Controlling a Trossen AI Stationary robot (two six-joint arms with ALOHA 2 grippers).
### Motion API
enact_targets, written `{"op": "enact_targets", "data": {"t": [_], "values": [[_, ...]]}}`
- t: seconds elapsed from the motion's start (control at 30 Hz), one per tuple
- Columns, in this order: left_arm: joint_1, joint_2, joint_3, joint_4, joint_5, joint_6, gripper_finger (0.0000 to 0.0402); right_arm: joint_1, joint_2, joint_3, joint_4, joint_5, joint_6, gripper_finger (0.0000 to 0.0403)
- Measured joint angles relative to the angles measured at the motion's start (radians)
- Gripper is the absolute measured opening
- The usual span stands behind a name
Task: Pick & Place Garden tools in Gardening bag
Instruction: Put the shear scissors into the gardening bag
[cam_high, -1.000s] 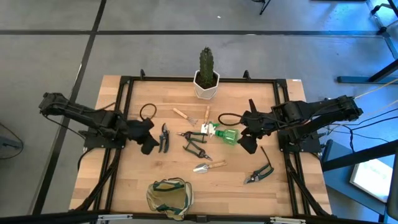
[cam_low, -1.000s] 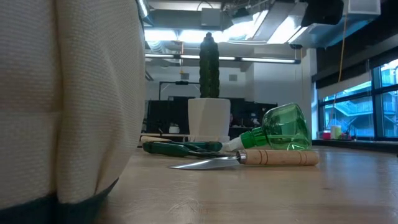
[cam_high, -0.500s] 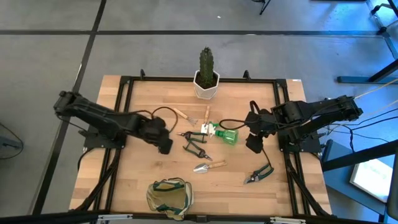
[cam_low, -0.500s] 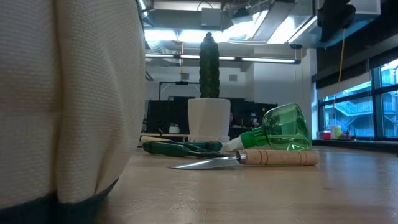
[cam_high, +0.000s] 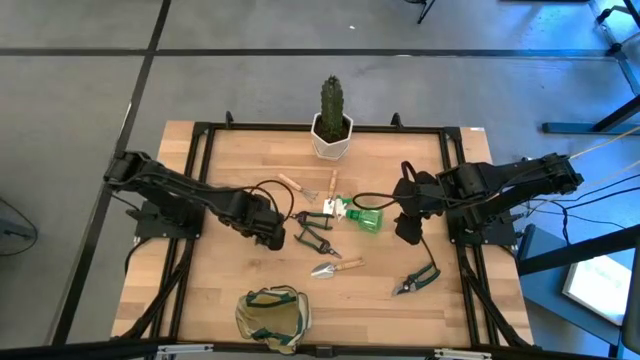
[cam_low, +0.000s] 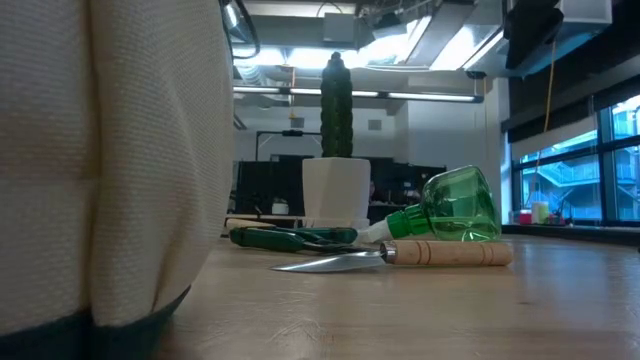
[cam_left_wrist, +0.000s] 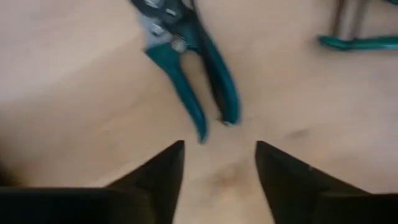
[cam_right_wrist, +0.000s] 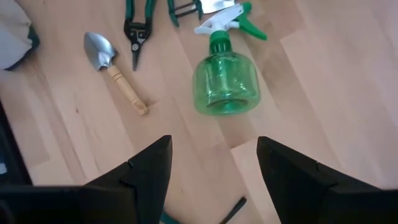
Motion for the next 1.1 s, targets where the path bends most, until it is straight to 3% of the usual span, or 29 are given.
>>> {"op": "enact_targets", "data": {"t": [0.2, 0.53, 0.77, 1.1], "values": [[0.011, 0.062, 0.0, -0.017, -0.047, -0.005, 0.0242, 0.0, 0.0, 0.0, 0.033, 0.016, 0.004, 0.0238], [0.021, 0.171, -0.004, 0.011, -0.031, -0.003, 0.0213, 0.0, 0.0, 0.0, 0.052, 0.019, 0.017, 0.0238], [0.047, 0.176, -0.126, 0.185, -0.006, -0.055, 0.02, 0.0, 0.0, 0.0, 0.067, 0.019, 0.014, 0.0238], [0.054, 0.164, -0.148, 0.203, -0.038, -0.041, 0.0181, 0.0, 0.0, 0.0, 0.067, 0.018, 0.011, 0.0238]]}}
